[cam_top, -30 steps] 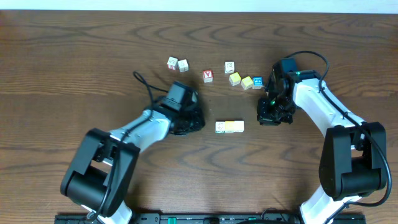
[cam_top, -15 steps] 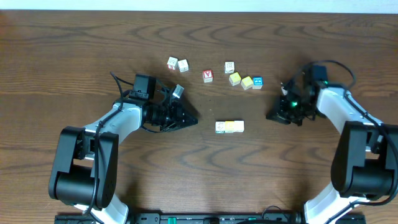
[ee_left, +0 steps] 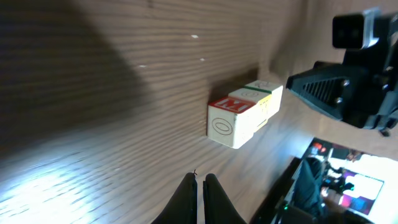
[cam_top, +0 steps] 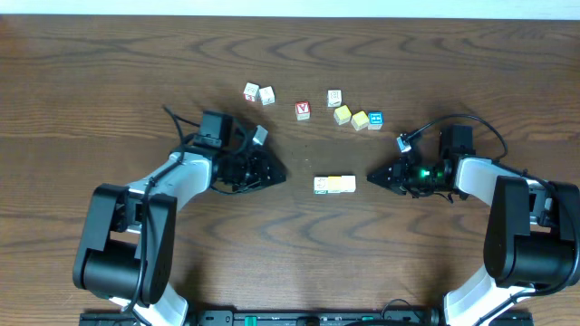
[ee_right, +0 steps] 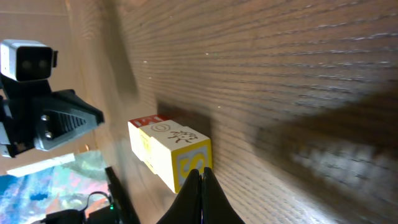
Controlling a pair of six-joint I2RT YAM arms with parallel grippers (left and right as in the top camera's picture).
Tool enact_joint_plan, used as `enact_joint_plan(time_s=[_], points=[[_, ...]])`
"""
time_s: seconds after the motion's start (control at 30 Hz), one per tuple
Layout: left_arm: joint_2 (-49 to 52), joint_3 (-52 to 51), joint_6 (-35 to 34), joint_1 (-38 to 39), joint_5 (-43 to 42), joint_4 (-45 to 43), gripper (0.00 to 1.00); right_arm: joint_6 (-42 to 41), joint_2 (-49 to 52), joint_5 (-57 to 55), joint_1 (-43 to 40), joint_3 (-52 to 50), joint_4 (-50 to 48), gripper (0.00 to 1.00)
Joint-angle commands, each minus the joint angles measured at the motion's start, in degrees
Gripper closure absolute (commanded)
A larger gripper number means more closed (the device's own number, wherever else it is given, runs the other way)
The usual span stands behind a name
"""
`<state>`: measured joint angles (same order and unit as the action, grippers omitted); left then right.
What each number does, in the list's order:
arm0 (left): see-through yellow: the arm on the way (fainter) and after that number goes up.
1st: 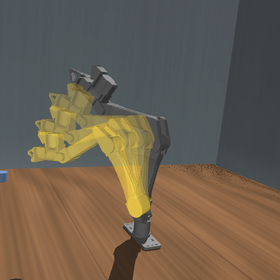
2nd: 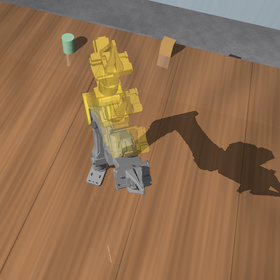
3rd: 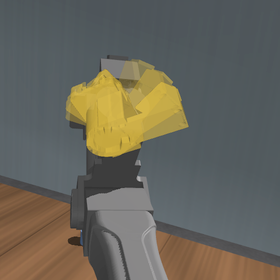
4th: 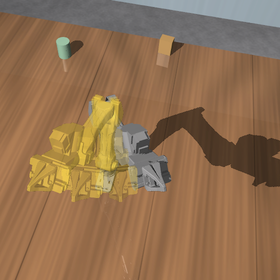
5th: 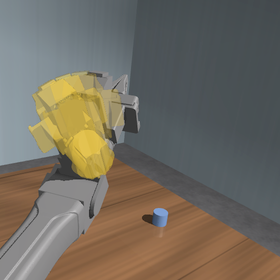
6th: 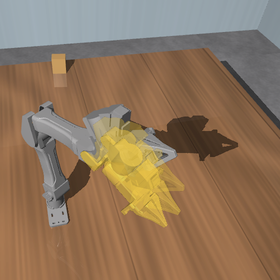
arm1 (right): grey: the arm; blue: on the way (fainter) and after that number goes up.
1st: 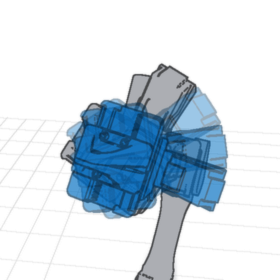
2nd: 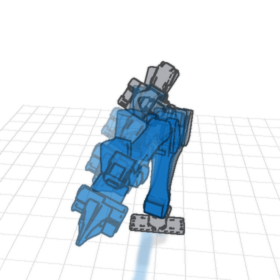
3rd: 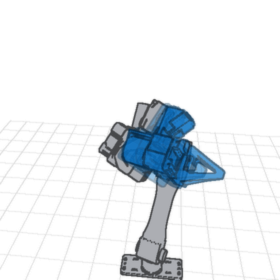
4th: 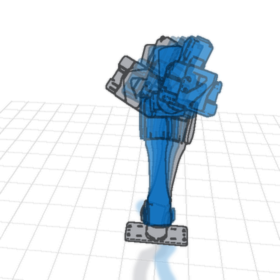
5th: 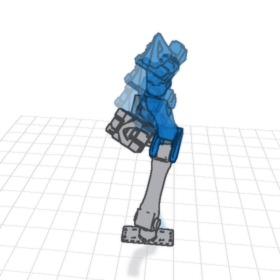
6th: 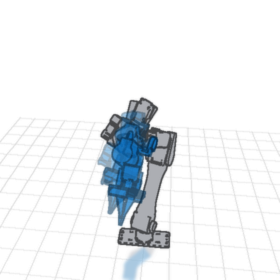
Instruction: Lift 3 blocks
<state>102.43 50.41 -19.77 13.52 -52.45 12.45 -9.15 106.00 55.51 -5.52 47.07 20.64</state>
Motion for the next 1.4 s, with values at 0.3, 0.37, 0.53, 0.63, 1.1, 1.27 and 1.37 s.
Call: enact_joint_plan(time_s=[0.3,0.37,0.53,0.63,1.1,1.27,1.37], points=[[0.3,-0.6,-5.1,4.1,8.1,-3.5,0.93,-0.5,-1.2,1.3,2.3,-0.4,-0.1,0.99],[0.3,-0.6,-5.6,4.2,8.1,-3.8,0.93,-0.5,-1.2,1.3,2.3,-0.4,-0.2,0.99],[1.7,-0.6,-5.6,4.7,8.2,-4.0,0.93,-0.5,-1.2,1.3,2.9,-0.4,-0.2,0.99],[4.2,-0.6,-6.2,4.9,7.4,-4.9,0.93,-0.5,-1.2,1.3,3.3,-0.4,-0.1,0.99],[5.6,-0.6,-6.3,5.6,0.6,-10.8,0.93,-1.6,-1.2,-1.0,3.8,-0.6,-0.3,0.99],[5.6,-0.6,-6.8,5.6,0.7,-11.6,0.93,-1.8,-1.2,-1.0,4.5,-0.6,-0.4,0.99],[5.6,-0.6,-7.1,5.8,0.7,-11.9,0.93,-3.1,-1.2,-1.2,5.3,-0.6,-1.1,0.99]])
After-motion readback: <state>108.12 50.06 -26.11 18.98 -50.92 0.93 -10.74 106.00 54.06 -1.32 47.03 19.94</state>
